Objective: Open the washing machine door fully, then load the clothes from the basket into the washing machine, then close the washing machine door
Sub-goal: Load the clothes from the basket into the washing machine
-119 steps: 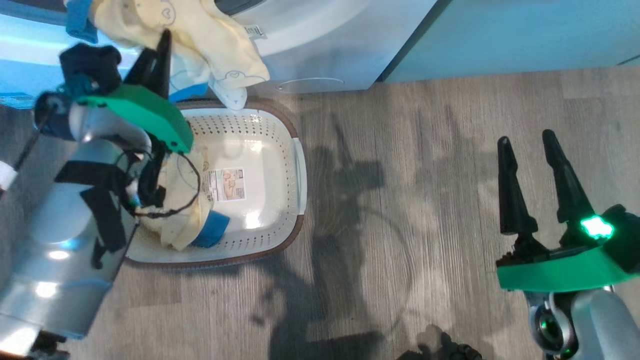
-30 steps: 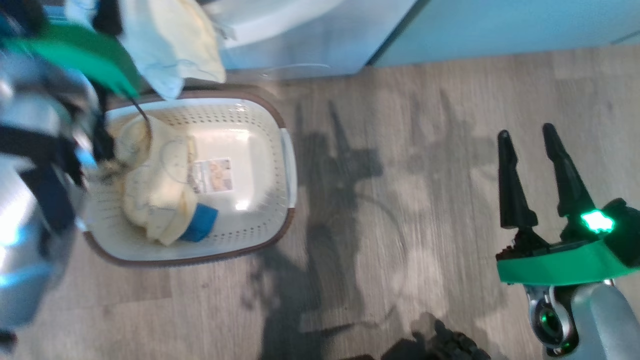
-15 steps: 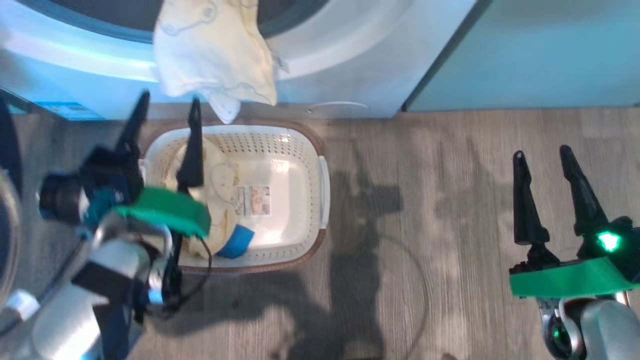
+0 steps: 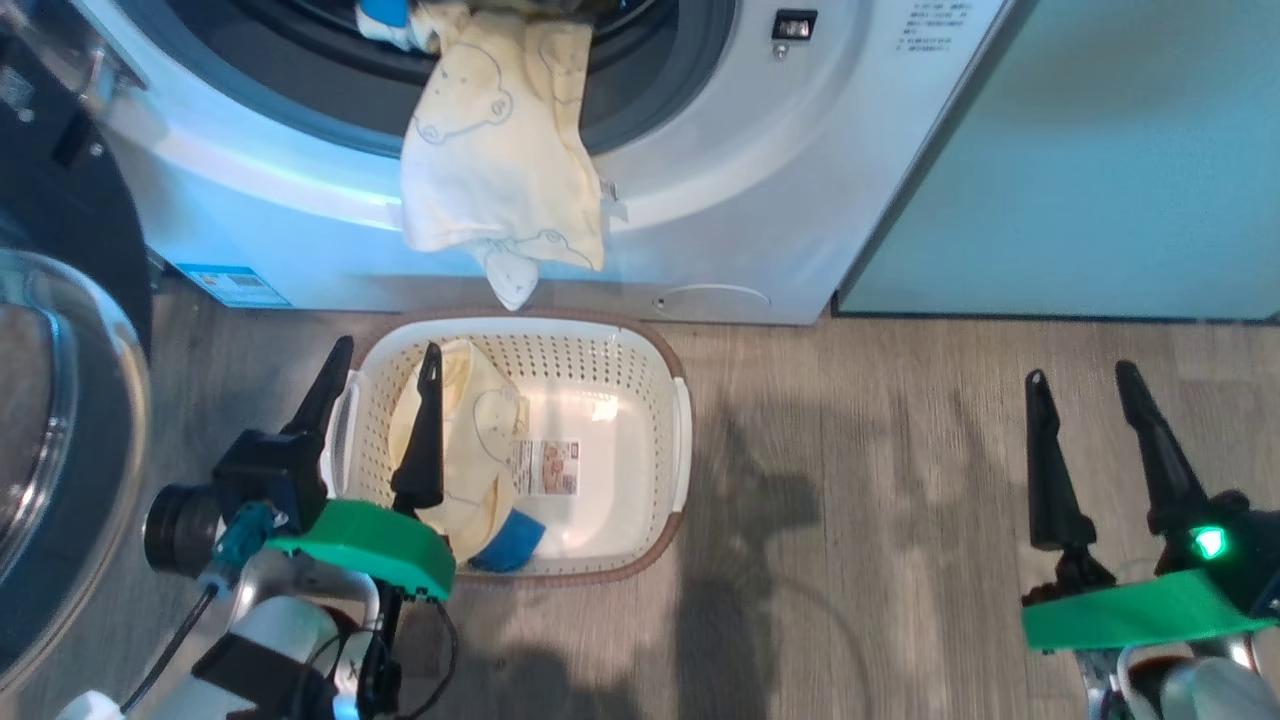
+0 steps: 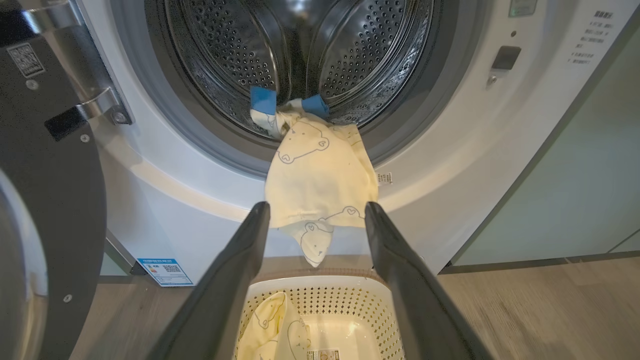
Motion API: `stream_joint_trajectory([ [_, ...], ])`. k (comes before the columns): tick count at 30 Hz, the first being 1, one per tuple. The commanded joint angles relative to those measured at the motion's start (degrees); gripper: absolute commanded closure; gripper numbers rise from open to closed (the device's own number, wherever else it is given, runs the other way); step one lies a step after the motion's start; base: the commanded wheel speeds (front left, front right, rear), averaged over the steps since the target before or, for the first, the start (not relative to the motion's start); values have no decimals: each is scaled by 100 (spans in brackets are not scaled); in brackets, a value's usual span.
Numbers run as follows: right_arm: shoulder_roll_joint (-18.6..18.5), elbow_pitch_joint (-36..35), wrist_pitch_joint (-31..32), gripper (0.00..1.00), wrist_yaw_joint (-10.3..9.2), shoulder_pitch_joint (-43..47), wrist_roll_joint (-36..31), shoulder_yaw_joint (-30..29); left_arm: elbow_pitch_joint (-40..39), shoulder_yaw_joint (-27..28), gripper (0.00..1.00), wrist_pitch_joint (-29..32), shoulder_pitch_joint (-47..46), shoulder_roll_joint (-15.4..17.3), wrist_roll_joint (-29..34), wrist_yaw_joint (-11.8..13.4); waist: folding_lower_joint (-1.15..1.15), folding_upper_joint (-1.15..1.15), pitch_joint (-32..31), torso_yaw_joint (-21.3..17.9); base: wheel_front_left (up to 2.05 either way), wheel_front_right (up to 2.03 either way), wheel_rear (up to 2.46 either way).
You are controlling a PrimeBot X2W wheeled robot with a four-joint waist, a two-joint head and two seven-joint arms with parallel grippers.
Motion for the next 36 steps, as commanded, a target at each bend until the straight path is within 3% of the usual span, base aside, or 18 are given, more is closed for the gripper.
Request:
stream_joint_trajectory([
  [1,-61,-146,-38,0,-16,16,-48,134,-134,226,0,-79,-82,89,-10,154,1,-1,-99,38,0,0,0],
  [24,-61,-98,-38,0,-16,69,-52,303,146,137,0,-107,-23,11,-174,80,1,-1,-262,33,0,0,0],
  [36,-61,-207,-38,0,-16,-133,183,363,443,139,0,-32,-602,11,-234,-100,1,-1,232,-139,0,0,0],
])
